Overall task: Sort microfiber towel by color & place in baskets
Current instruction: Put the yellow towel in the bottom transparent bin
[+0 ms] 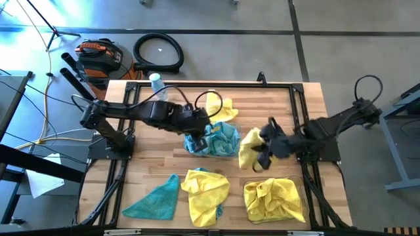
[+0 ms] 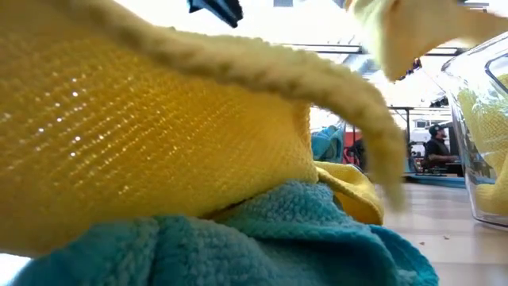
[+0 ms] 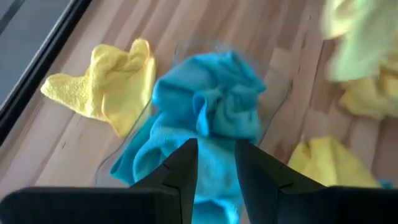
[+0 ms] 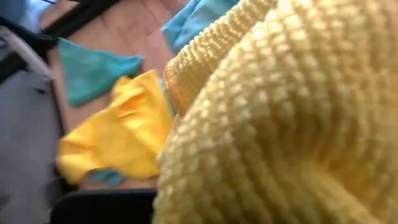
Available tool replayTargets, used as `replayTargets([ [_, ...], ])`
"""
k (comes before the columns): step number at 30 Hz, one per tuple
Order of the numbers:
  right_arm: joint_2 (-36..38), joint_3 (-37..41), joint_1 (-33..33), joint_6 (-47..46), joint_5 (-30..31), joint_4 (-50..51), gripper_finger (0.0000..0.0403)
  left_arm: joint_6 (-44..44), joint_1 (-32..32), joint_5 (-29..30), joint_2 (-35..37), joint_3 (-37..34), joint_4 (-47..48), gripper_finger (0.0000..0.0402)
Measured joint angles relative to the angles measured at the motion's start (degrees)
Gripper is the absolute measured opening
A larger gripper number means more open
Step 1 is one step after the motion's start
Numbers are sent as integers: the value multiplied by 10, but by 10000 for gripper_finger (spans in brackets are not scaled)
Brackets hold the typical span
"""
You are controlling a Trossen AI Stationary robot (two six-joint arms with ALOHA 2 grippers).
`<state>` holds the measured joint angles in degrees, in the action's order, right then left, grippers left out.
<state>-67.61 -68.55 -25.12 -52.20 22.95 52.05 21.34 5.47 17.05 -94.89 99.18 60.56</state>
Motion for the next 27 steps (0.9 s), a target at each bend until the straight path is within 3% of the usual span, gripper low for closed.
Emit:
replayTargets([
  [7,-33,0,-147,-238,12,7,2,1,4,-50,112,-186,-105,94],
  [13,-107,0,-224,-375,-11,22,1,49,6,-99,220,-339,-193,94],
  [19,-196,0,-249,-381,-30,0,1,95,21,-109,284,-423,-220,94],
  [27,-280,0,-256,-329,-109,-59,1,116,46,-110,301,-442,-220,94],
])
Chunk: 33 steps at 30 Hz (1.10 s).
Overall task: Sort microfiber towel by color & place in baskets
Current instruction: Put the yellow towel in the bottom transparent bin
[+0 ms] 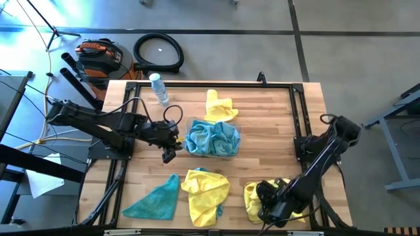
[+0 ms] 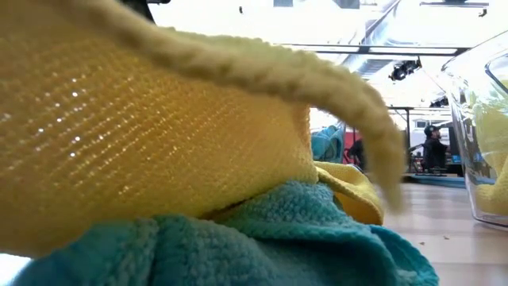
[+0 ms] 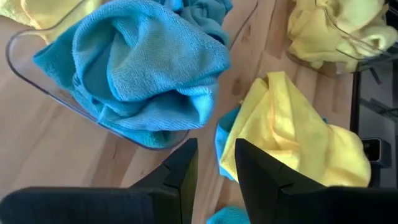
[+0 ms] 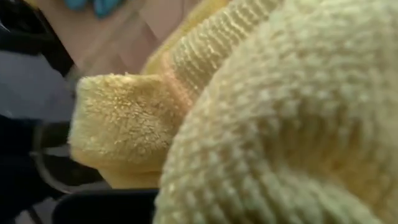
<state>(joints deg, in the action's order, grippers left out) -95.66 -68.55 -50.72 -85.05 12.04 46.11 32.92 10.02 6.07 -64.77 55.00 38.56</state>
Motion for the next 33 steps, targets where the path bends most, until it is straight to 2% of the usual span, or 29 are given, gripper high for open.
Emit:
replayTargets([
  [10,-96,-1,0,13,-35,-9,15,13,3,3,0,0,-28,94],
  [15,-117,-3,1,2,-64,-36,30,20,3,5,0,0,-29,94],
  [19,-108,-1,1,-14,-65,-48,55,25,3,5,0,0,-29,94],
  [28,-56,0,0,-39,-72,-50,150,25,3,6,0,0,-29,94],
  [33,-9,0,0,-56,-71,-42,168,25,3,6,0,0,-29,94],
])
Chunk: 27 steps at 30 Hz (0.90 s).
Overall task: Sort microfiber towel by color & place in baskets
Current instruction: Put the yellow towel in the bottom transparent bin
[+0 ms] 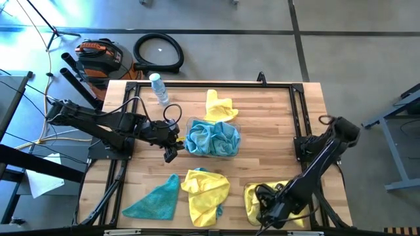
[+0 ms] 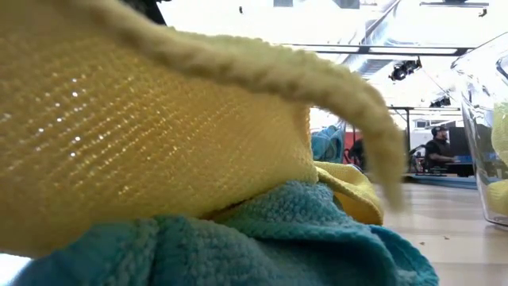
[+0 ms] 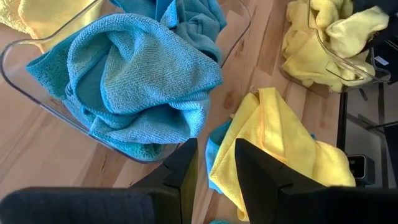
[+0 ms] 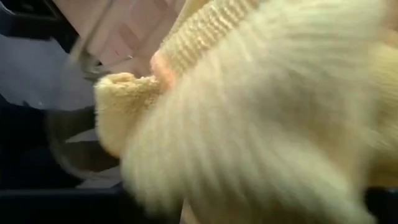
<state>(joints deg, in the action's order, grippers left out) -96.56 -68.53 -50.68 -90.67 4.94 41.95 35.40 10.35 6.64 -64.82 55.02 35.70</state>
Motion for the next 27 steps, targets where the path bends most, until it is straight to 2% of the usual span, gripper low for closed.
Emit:
replayTargets([
  [14,132,0,-19,-91,6,92,169,14,17,7,0,0,0,94],
  [17,152,0,-20,-111,34,96,169,17,23,18,0,0,0,94],
  [22,159,0,-16,-72,117,46,154,21,31,30,0,0,0,94],
  [27,125,-1,4,-46,101,23,119,25,33,31,0,0,0,94],
])
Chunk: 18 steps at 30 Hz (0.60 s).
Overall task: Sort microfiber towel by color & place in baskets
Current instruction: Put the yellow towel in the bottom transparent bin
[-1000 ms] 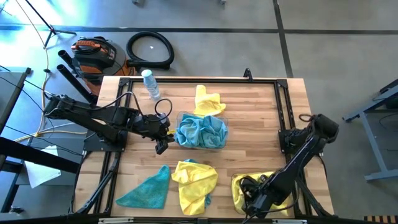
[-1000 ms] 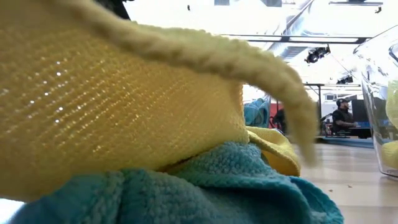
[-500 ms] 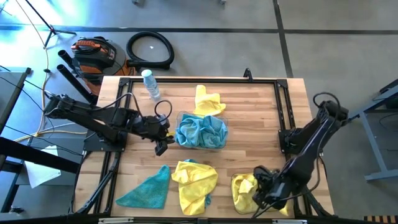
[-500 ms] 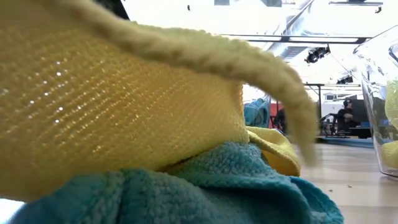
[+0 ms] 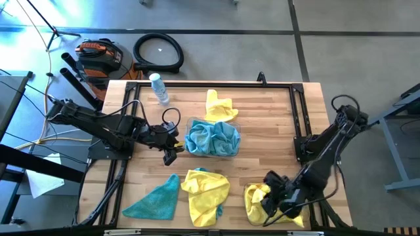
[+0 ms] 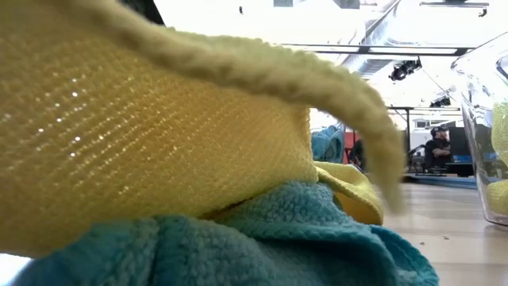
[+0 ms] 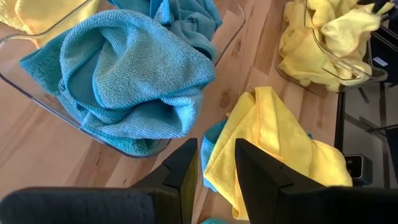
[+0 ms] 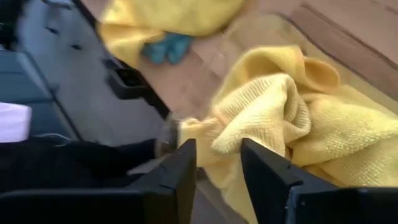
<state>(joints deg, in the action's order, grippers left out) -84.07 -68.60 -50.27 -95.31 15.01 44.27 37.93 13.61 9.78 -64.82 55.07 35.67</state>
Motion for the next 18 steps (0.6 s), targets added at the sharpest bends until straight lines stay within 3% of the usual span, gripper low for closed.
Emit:
replayTargets([
  [6,-81,0,15,13,-87,0,75,0,0,0,0,0,0,94],
  [18,-215,-3,15,14,-91,-3,35,-1,0,0,0,0,0,94],
])
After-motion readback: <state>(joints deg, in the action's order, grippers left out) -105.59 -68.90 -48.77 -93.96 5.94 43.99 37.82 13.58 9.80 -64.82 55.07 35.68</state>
